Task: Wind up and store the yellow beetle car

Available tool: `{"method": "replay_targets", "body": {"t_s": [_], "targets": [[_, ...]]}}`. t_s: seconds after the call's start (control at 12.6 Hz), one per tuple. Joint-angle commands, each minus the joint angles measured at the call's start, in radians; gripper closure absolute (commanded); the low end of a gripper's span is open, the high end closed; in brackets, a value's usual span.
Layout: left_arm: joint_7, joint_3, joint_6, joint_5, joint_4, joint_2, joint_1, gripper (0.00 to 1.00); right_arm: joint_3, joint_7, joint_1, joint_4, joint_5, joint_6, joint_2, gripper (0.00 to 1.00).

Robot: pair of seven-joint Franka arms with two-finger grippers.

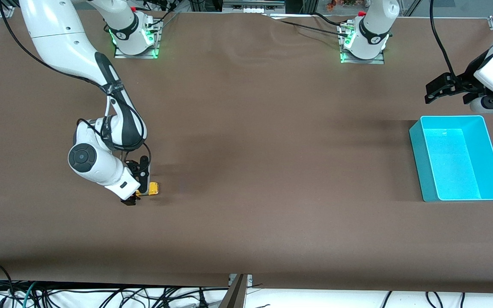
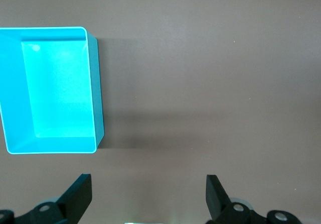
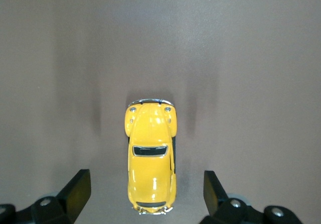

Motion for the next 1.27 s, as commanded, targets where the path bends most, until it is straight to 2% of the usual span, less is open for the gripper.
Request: {"method": "replay_targets", "body": {"t_s": [0.0, 0.4, 0.48, 0.63, 0.79, 0.87, 0.95, 1.19], "targets": [[-0.007, -0.002, -0.016, -0.016, 0.019, 0.001, 0.002, 0.0, 0.008, -0.049, -0.012, -0.01, 0.017, 0.03, 0.005, 0.01], [-0.007, -0.002, -0.016, -0.016, 0.02, 0.001, 0.001, 0.0, 0.013, -0.084, -0.013, -0.01, 0.017, 0.062, 0.019, 0.02], [-0.007, -0.002, -0.016, -0.016, 0.019, 0.001, 0.001, 0.0, 0.013, -0.092, -0.016, -0.01, 0.023, 0.065, 0.022, 0.1], [-0.007, -0.002, -0.016, -0.016, 0.02, 0.001, 0.001, 0.0, 0.013, -0.092, -0.016, -0.01, 0.032, 0.063, 0.022, 0.4], [-0.007, -0.004, -0.016, -0.016, 0.02, 0.001, -0.004, 0.0, 0.013, -0.092, -0.016, -0.01, 0.034, 0.063, 0.024, 0.63], [-0.007, -0.007, -0.014, -0.016, 0.02, 0.002, -0.005, 0.0, 0.013, -0.092, -0.015, -0.01, 0.04, 0.062, 0.022, 0.63], [-0.006, -0.007, -0.017, -0.016, 0.019, -0.001, -0.005, 0.0, 0.013, -0.089, -0.015, -0.012, 0.042, 0.057, 0.022, 0.69], [-0.001, -0.002, -0.013, -0.009, 0.02, 0.002, -0.005, 0.0, 0.011, -0.075, -0.013, -0.016, 0.049, 0.036, 0.019, 0.73]]}}
